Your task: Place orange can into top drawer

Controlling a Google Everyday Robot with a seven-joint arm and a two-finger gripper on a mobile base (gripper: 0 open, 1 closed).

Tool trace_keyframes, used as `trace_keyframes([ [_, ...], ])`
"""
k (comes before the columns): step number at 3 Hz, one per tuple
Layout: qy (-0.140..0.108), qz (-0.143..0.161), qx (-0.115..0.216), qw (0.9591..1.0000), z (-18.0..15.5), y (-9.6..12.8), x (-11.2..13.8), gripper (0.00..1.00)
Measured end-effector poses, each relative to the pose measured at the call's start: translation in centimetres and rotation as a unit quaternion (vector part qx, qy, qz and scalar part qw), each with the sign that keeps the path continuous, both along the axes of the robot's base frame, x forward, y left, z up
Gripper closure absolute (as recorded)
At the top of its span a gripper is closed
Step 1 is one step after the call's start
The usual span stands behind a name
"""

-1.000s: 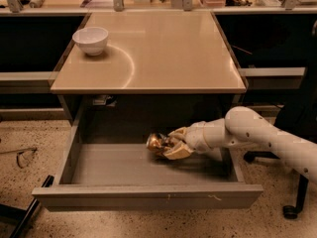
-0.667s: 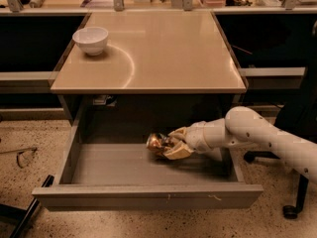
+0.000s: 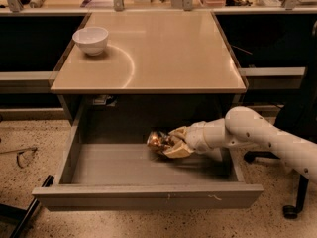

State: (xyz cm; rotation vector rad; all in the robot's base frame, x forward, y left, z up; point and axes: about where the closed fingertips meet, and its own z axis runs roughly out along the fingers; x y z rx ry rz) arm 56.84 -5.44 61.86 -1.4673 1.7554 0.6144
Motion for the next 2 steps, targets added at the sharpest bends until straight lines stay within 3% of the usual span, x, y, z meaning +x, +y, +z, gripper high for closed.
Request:
trace_keyframes([
  [1,0.0,0.0,0.0,1.0,0.0,0.0,0.0,0.12],
  [2,0.0,0.0,0.0,1.0,0.0,0.0,0.0,0.0],
])
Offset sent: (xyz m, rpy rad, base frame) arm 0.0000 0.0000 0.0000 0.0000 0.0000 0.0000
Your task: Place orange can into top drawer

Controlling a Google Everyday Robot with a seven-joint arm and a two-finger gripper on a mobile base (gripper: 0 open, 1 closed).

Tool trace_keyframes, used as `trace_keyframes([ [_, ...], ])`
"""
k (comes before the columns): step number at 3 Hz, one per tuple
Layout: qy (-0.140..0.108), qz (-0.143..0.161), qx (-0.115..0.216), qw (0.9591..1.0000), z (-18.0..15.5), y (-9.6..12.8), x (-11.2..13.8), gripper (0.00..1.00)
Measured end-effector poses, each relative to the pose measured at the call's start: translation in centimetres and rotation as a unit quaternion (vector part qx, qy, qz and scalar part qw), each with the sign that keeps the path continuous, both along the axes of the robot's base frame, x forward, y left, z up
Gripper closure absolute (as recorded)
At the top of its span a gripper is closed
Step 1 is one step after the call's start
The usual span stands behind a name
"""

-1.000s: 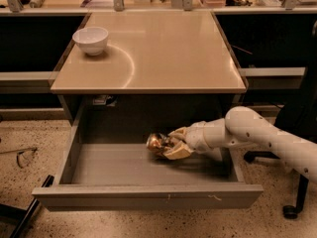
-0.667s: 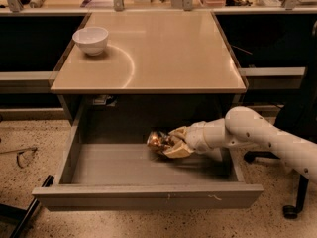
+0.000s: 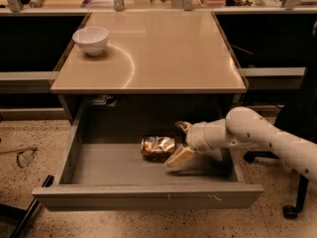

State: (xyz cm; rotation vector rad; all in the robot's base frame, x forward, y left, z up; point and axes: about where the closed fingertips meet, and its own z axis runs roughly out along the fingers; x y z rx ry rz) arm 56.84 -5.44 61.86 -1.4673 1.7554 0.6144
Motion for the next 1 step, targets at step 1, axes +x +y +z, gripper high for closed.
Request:
trace_keyframes([
  [1,0.0,0.0,0.0,1.0,0.0,0.0,0.0,0.0],
])
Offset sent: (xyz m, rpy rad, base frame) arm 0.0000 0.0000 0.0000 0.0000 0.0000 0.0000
